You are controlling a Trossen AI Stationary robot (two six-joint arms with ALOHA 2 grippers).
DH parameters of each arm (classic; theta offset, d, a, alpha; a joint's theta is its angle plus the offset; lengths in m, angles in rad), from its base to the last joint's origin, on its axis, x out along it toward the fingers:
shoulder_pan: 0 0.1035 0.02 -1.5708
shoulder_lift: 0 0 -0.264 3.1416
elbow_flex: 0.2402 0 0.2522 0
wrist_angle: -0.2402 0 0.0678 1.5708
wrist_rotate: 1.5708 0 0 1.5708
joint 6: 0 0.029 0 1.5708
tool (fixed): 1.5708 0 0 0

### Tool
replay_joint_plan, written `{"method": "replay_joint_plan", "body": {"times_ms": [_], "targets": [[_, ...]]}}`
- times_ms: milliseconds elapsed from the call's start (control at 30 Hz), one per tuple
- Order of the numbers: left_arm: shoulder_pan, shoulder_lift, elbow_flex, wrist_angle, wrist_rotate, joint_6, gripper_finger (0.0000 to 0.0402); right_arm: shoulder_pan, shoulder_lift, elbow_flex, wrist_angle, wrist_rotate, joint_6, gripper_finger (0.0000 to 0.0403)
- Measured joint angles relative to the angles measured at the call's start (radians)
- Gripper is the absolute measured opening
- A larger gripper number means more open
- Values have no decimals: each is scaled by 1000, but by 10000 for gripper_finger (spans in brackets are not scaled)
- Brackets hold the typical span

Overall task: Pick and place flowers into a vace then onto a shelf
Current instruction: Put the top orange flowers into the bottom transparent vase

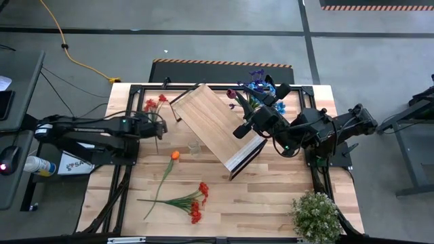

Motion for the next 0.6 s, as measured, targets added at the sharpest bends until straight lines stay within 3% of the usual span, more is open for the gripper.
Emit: {"method": "replay_joint_plan", "body": {"times_ms": [433,600], "targets": [[0,-267,7,9,-88,29,49,0,0,0,0,-2,0,99],[0,-306,91,11,-138,114,49,0,0,0,0,-2,0,99]]}}
